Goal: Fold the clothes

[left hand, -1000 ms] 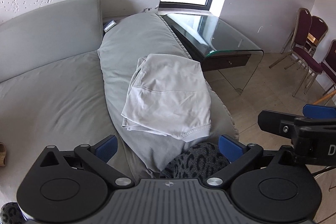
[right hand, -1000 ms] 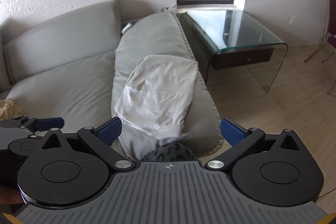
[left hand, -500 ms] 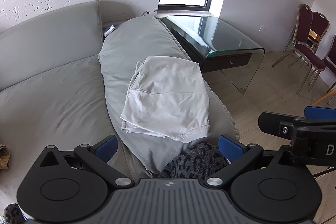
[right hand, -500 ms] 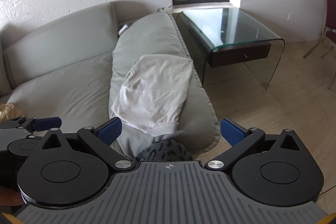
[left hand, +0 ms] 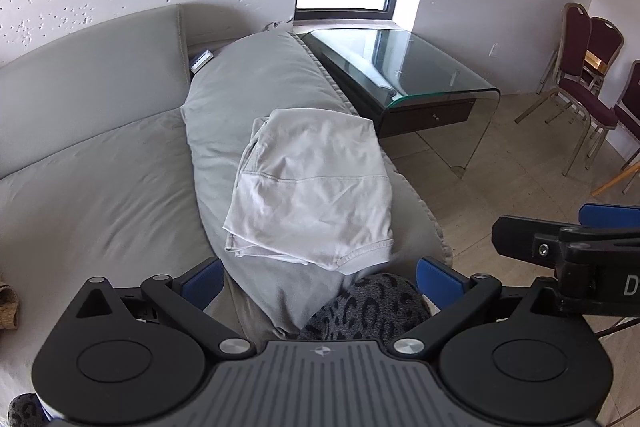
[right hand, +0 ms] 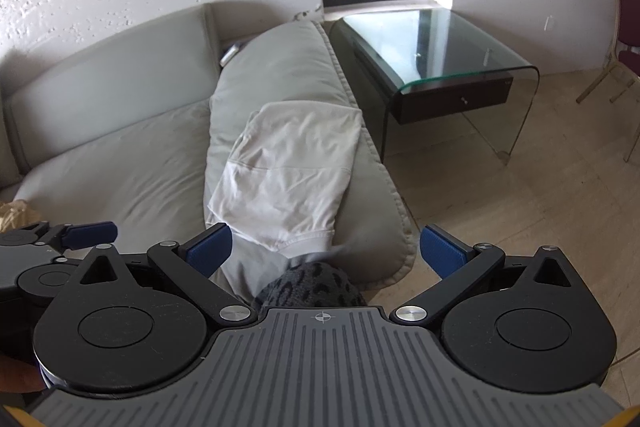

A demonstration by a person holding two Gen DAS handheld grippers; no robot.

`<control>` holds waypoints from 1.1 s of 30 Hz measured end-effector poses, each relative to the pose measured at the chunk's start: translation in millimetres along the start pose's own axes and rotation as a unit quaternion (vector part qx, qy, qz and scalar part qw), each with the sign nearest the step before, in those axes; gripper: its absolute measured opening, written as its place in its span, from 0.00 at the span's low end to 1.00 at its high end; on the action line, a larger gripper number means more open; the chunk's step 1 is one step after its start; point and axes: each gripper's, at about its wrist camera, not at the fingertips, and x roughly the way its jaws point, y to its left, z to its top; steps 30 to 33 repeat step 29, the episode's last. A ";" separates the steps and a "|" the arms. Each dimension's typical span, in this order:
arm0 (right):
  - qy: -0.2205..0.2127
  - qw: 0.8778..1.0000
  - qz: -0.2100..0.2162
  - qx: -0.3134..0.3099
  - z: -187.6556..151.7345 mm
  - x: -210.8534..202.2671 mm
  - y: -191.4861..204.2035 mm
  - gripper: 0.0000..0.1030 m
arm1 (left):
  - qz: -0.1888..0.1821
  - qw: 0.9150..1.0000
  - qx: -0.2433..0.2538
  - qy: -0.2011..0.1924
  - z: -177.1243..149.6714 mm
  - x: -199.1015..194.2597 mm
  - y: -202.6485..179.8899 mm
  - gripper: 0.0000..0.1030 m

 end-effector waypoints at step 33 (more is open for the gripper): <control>0.002 1.000 0.008 -0.028 18.9 -9.8 23.1 1.00 | -0.027 0.999 0.007 -0.025 6.9 -18.7 15.7 0.99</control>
